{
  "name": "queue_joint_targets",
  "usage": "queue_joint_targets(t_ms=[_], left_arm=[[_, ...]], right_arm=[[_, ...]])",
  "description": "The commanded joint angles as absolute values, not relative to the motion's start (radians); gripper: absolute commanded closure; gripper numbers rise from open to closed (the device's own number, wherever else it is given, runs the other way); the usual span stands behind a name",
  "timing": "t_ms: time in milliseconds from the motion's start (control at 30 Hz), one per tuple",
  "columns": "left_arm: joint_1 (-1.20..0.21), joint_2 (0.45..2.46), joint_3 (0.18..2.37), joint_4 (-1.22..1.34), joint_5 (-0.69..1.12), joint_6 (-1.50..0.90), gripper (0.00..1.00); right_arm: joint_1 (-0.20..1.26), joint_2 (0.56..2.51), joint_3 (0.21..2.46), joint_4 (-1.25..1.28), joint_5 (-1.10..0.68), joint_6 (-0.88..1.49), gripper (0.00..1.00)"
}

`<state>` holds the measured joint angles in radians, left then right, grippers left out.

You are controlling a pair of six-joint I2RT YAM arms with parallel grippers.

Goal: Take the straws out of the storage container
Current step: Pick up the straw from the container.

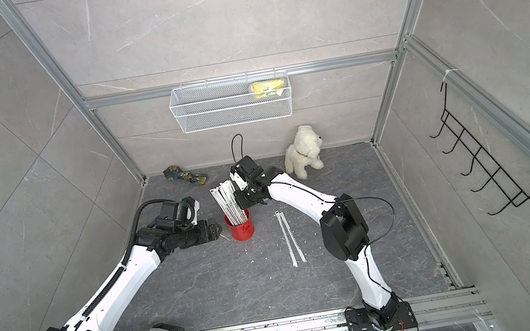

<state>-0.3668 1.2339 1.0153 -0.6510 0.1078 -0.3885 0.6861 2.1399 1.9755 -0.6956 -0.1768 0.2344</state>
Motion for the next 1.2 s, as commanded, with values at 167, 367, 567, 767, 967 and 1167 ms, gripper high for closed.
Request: queue_joint_targets(t_ms=[167, 367, 567, 767, 967, 1167], left_arm=[[-0.374, 1.231, 1.054, -0.661, 0.120, -0.358, 0.10], [-0.374, 1.233, 1.055, -0.663, 0.118, -0.356, 0.10], [-0.374, 1.232, 1.055, -0.663, 0.116, -0.356, 0.10], [-0.374, 1.231, 1.055, -0.664, 0.117, -0.356, 0.10], [-0.375, 1.231, 1.055, -0.664, 0.118, -0.358, 0.10], [-0.376, 1.231, 1.055, -0.664, 0.119, -0.356, 0.10]], right_arm=[[0.693, 2.187, 2.039, -0.741, -0.184, 0.216, 0.74], [0.693, 2.198, 2.047, -0.742, -0.185, 0.212, 0.77], [0.692, 2.198, 2.041, -0.746, -0.184, 0.210, 0.82], [0.693, 2.179, 2.023, -0.744, -0.180, 0.204, 0.85], [0.693, 2.152, 1.987, -0.730, -0.172, 0.201, 0.87], [0.693, 2.125, 1.955, -0.720, -0.166, 0.200, 0.88]])
